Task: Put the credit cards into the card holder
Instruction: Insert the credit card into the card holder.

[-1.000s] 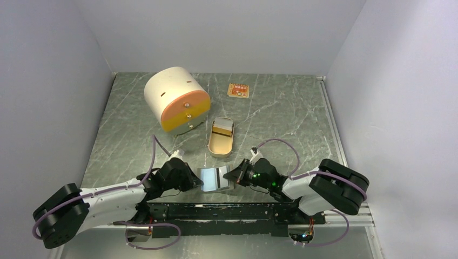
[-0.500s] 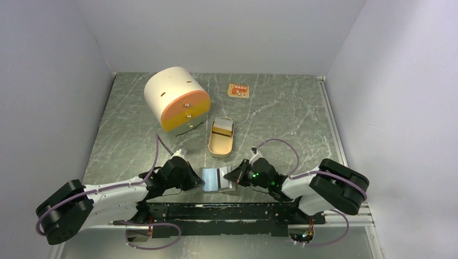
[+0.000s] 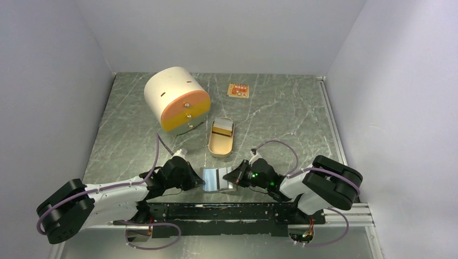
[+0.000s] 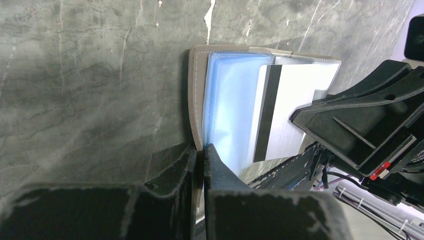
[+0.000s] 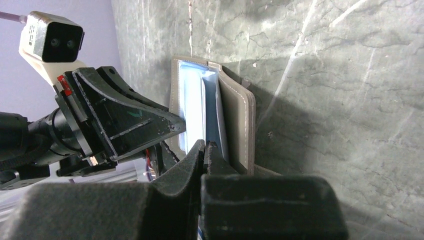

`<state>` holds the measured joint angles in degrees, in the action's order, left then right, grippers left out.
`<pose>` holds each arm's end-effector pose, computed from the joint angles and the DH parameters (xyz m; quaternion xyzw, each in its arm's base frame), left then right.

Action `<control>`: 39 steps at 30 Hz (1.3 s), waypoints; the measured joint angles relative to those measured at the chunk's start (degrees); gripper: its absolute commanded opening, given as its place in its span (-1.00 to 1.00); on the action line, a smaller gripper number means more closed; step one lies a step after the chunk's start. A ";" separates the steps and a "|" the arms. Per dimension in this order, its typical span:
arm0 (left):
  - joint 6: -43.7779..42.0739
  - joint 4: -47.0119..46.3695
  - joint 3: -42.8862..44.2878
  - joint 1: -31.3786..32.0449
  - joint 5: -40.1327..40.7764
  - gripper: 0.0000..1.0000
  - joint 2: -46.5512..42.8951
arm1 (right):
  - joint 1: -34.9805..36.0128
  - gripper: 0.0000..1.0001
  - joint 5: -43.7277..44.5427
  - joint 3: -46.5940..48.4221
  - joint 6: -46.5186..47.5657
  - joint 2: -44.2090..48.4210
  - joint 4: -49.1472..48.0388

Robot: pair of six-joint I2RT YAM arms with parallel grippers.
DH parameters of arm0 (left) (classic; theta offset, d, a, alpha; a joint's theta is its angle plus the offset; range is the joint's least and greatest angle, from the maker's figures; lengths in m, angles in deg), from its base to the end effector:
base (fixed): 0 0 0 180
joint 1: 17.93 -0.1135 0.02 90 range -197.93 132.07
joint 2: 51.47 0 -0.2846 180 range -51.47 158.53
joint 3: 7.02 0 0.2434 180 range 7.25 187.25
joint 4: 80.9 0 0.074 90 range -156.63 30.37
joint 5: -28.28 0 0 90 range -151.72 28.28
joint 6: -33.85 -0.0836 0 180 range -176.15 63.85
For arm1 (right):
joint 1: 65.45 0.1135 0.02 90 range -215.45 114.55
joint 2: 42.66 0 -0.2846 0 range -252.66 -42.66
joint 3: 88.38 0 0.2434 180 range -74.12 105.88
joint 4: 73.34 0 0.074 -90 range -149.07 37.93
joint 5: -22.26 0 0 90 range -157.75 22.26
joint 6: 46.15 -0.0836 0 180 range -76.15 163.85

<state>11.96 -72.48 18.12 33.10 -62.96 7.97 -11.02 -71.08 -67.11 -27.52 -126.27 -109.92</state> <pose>0.1194 -0.1505 0.1145 -0.1317 0.9065 -0.3508 0.1945 0.1375 0.2006 0.1123 0.1094 0.8396 0.4844 0.2201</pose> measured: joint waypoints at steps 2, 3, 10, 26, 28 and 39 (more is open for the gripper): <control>0.02 0.00 0.00 0.00 0.00 -0.82 -0.02 | 0.00 -1.00 0.22 -0.07 -0.20 0.52 0.52; 0.00 0.00 0.00 0.00 0.00 -0.82 -0.02 | 0.00 -0.98 0.31 -0.04 -0.20 1.01 0.98; 0.00 -0.39 0.00 0.00 -0.15 -0.82 0.33 | 0.37 -0.52 0.72 1.22 1.03 1.84 5.51; -0.31 -0.66 0.00 0.00 -0.33 -0.82 0.39 | 3.48 -0.26 6.69 11.82 8.50 8.68 32.02; -0.44 -0.72 0.00 0.00 -0.37 -0.82 0.39 | 4.20 -0.27 6.86 12.20 8.76 8.63 32.37; -1.38 -0.57 -0.07 0.00 -0.57 -0.82 -2.01 | 5.79 -0.26 5.46 13.53 9.16 3.43 28.55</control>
<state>10.59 -73.04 18.05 33.10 -63.53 5.96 -5.22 -65.61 -53.58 -18.36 -122.84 -81.38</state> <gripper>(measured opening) 0.092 0.365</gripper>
